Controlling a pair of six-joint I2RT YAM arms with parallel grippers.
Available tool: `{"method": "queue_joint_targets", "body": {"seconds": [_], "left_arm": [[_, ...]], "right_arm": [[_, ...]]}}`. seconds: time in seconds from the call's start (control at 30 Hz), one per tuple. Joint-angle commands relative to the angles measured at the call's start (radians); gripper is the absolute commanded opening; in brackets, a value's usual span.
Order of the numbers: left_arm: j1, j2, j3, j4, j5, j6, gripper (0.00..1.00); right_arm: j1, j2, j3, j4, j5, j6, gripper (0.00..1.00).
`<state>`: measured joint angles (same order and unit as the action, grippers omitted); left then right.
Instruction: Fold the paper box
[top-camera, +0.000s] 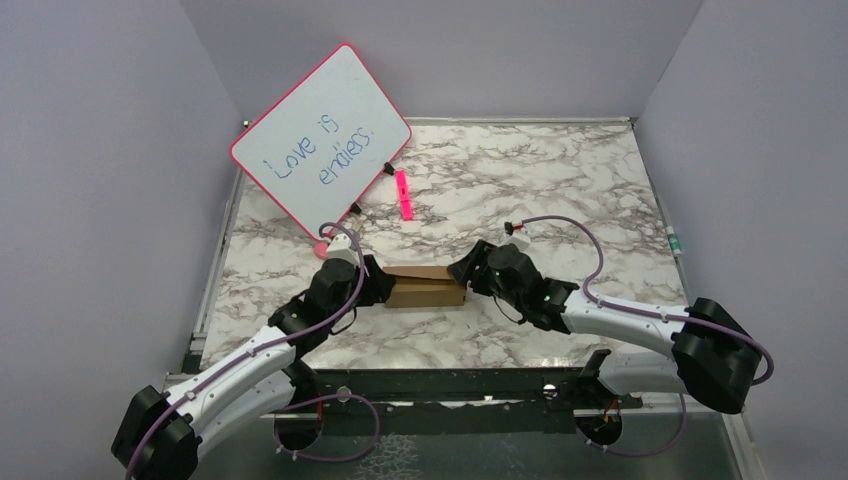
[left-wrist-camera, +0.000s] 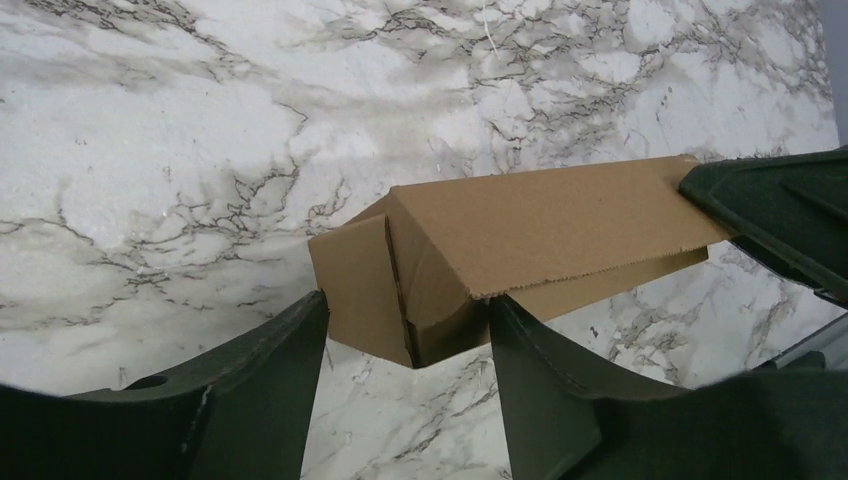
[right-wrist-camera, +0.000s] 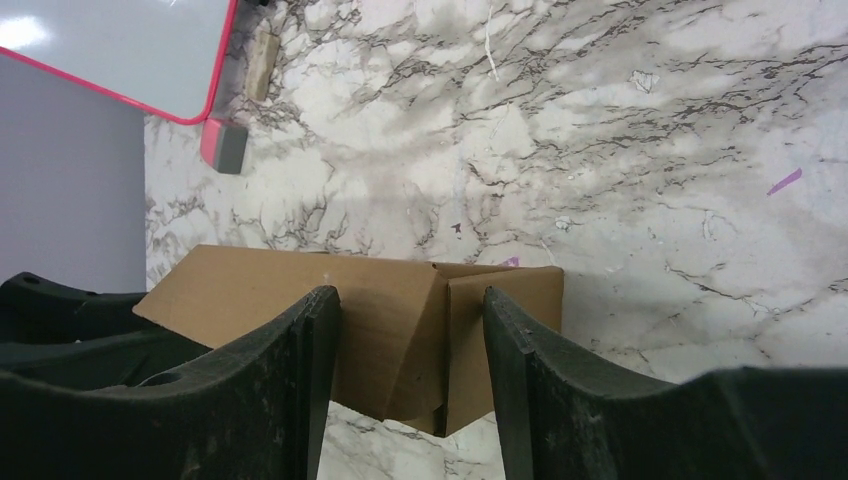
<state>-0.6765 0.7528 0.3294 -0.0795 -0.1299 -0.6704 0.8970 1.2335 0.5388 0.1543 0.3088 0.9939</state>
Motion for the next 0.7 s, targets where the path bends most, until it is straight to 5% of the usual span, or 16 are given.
{"method": "queue_joint_targets", "body": {"seconds": [0.0, 0.23, 0.37, 0.67], "left_arm": [[-0.007, -0.099, -0.006, -0.115, 0.055, -0.063, 0.66], [-0.007, -0.334, 0.003, -0.235, 0.032, -0.231, 0.83], [-0.006, -0.413, -0.013, -0.212, -0.05, -0.352, 0.84], [-0.005, -0.256, -0.034, -0.059, -0.152, -0.466, 0.76]], "right_arm": [[0.0, 0.018, -0.041, -0.067, -0.002, -0.023, 0.57], [0.0, 0.036, -0.049, -0.04, -0.005, -0.044, 0.57], [0.0, 0.052, -0.061, -0.012, -0.017, -0.047, 0.57], [0.0, 0.069, -0.071, 0.013, -0.04, -0.061, 0.57]]}}
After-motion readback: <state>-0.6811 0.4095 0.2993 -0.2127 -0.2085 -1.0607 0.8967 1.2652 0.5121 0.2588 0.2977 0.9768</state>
